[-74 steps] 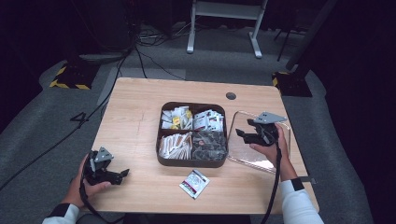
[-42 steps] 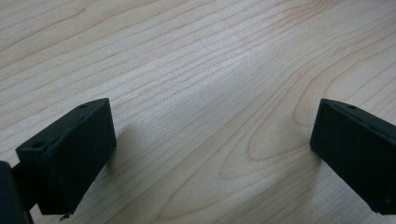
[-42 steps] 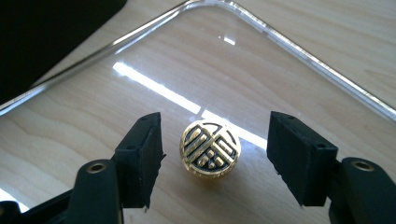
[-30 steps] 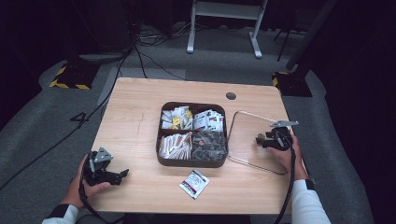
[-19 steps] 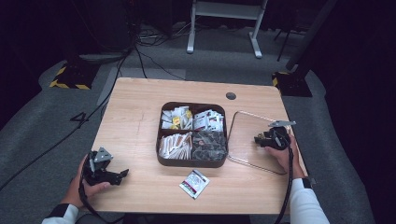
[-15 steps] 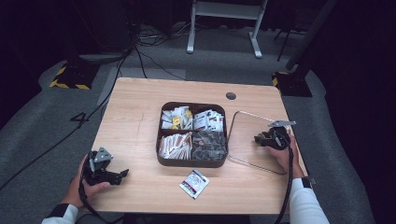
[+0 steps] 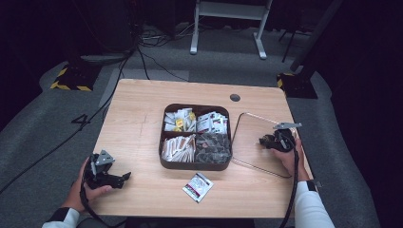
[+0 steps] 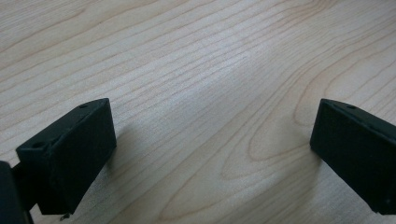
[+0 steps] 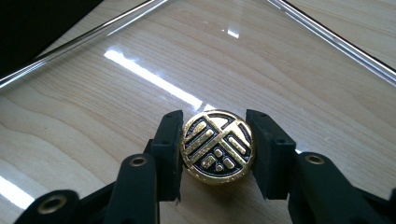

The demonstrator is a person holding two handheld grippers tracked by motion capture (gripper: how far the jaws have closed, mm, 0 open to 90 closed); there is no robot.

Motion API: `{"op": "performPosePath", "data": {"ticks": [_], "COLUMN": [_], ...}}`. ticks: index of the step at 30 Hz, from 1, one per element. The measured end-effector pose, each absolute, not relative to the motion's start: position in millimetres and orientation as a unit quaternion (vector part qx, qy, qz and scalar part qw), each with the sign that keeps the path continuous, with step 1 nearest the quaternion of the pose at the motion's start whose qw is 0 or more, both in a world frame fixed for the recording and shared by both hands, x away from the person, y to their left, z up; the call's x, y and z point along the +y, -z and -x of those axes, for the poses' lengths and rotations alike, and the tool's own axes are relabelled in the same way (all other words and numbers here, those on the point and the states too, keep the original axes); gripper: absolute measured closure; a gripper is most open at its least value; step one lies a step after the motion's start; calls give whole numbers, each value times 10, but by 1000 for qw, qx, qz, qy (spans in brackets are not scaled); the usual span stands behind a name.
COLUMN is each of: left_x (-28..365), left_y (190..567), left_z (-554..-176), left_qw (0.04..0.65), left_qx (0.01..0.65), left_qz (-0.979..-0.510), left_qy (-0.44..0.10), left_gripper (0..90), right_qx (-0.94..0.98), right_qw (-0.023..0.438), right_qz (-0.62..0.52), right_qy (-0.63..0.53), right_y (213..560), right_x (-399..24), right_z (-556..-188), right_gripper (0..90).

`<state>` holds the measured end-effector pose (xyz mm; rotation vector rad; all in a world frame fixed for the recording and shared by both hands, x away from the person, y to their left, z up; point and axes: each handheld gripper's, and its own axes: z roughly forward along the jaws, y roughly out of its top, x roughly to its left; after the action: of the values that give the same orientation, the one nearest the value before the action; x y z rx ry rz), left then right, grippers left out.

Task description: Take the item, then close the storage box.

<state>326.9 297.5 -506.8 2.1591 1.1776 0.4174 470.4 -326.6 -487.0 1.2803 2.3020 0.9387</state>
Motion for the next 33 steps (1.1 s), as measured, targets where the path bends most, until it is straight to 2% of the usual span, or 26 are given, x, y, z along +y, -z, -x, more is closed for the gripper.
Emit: {"op": "performPosePath", "data": {"ticks": [13, 33], "left_x": [2975, 2972], "left_y": [5067, 5068], "left_z": [-3269, -3270], "left_qw": [317, 317], "left_qx": [448, 449], "left_qz": [-820, -819], "left_qy": [-159, -160], "left_gripper": [5, 5], "right_qx": [802, 779], "right_qw": [190, 223], "right_qz": [-454, -447], "right_qy": [-339, -379], "right_y": [4785, 4382], "right_x": [-3317, -3358], "right_z": [-4660, -4489], "right_gripper": [591, 592]}}
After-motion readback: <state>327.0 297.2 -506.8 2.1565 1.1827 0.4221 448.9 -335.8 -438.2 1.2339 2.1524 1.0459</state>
